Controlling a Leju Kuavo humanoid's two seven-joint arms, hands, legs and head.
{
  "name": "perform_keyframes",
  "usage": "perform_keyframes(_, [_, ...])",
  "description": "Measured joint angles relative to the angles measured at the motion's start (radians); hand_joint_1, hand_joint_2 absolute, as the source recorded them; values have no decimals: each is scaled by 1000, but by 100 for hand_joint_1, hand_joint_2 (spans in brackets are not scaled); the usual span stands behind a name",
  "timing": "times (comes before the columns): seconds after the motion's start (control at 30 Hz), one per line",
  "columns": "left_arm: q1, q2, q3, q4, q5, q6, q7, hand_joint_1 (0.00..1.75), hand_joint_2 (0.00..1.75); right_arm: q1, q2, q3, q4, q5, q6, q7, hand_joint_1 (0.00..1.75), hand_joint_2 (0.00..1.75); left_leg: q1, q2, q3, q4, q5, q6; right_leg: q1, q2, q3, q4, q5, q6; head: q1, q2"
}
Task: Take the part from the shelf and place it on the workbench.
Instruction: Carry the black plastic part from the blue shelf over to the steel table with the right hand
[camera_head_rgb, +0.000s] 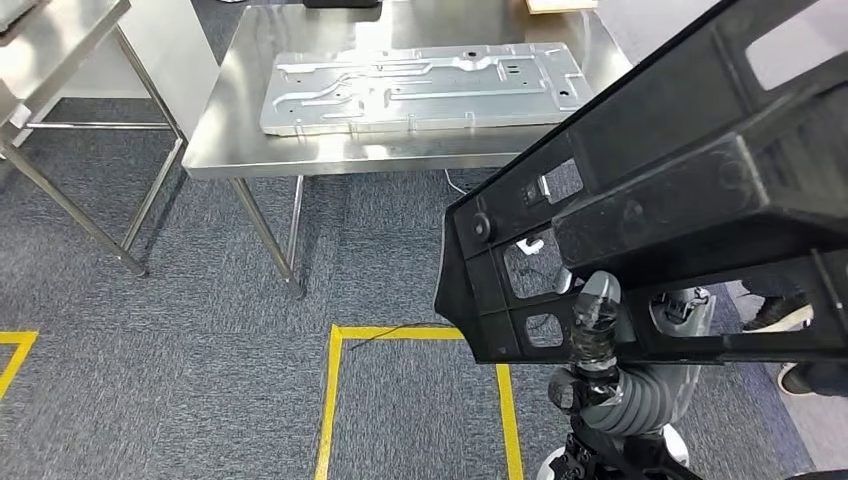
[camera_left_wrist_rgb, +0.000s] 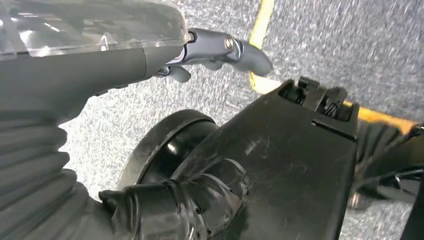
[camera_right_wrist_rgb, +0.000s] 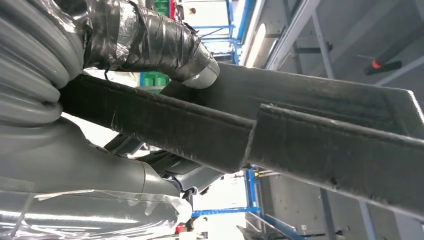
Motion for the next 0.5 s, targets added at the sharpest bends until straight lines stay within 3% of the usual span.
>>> perform_keyframes(0.03, [0, 0, 1, 0, -1, 0, 0, 0, 175, 0, 0, 0, 2, 0, 0, -2, 175, 175, -1, -2, 12, 2, -11, -3, 2, 3, 10, -57, 44, -3, -1, 0])
perform_keyframes(0.1, [-2, 0, 3, 1, -3, 0, 0, 0, 175, 1, 1, 1, 6, 1, -2, -3, 175, 175, -1, -5, 23, 3, -28, -14, 6, 7, 26, -121, 86, -12, -3, 0])
perform_keyframes(0.23, [-4, 3, 4, 2, -11, -2, 1, 0, 175, 4, 2, 2, 8, 7, -16, -2, 175, 175, -2, 2, 35, 34, -42, -37, 1, 5, 66, -144, 78, -36, -8, 0])
perform_keyframes(0.3, [-7, 2, 4, 2, -16, -3, 2, 0, 175, 6, 2, 2, 5, 9, -21, 2, 175, 175, 7, 15, -15, 118, -65, -50, -2, 2, 88, -155, 70, -42, -16, 0])
perform_keyframes(0.37, [-8, 1, 4, 2, -18, -3, 4, 0, 175, 9, 2, 2, 3, 10, -21, 10, 175, 175, 20, 20, -99, 226, -100, -62, -2, -1, 104, -160, 58, -44, -19, 0])
perform_keyframes(0.4, [-7, 1, 4, 2, -19, -3, 4, 0, 175, 12, 2, 2, 3, 10, -21, 13, 175, 175, 26, 21, -131, 254, -106, -68, -2, -1, 112, -161, 51, -44, -18, 0])
perform_keyframes(0.43, [-5, 1, 4, 2, -19, -3, 5, 0, 175, 14, 2, 2, 3, 9, -20, 15, 175, 175, 31, 22, -148, 250, -92, -73, -2, 0, 122, -161, 42, -43, -19, 0])
perform_keyframes(0.5, [-5, 0, 4, 2, -26, -3, 3, 0, 175, 16, 2, 2, 3, 7, -18, 16, 175, 175, 36, 25, -135, 149, -5, -77, -2, 0, 145, -161, 25, -39, -19, 0])
